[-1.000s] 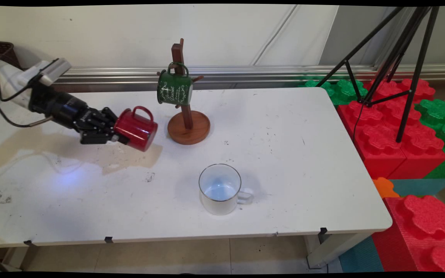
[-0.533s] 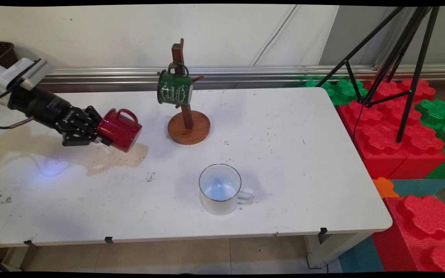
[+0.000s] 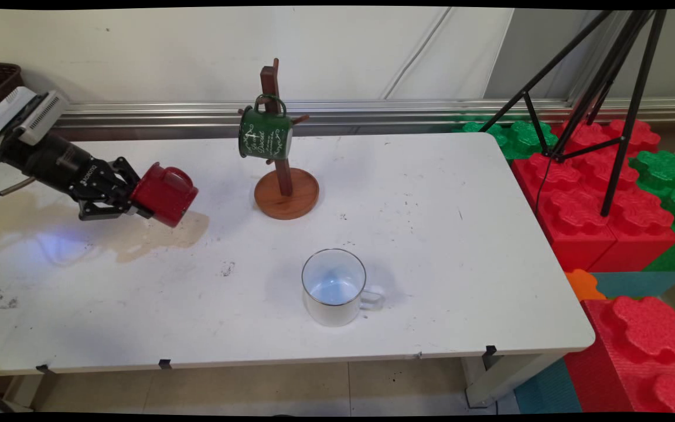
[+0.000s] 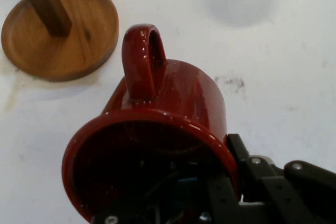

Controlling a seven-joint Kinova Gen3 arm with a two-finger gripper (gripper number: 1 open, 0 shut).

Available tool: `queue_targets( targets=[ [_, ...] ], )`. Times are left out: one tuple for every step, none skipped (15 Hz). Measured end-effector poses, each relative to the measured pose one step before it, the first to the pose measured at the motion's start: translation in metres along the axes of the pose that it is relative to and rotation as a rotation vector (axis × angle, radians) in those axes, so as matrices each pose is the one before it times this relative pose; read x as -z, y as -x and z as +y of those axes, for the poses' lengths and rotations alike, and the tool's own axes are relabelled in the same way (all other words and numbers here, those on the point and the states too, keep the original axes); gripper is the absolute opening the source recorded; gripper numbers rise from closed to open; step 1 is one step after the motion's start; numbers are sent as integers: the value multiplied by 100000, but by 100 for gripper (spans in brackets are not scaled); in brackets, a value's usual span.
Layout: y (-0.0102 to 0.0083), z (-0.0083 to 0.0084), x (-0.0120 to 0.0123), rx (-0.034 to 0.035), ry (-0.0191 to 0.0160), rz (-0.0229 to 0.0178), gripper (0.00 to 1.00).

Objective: Place the picked object on the table

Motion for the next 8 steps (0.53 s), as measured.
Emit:
queue_targets(
  targets=[
    [56, 75, 150, -1297, -679, -1815, 0],
    [50, 43, 115, -1298, -650, -1814, 0],
    [59, 38, 61, -1159, -526, -1666, 0],
    [43, 30, 27, -726, -327, -1063, 0],
    [53, 54, 24, -1032, -458, -1539, 0],
    [37, 48, 5, -659, -259, -947, 0],
    [40, 96, -27, -1037, -225, -1428, 0],
    [45, 134, -55, -1243, -204, -1679, 0]
  ],
)
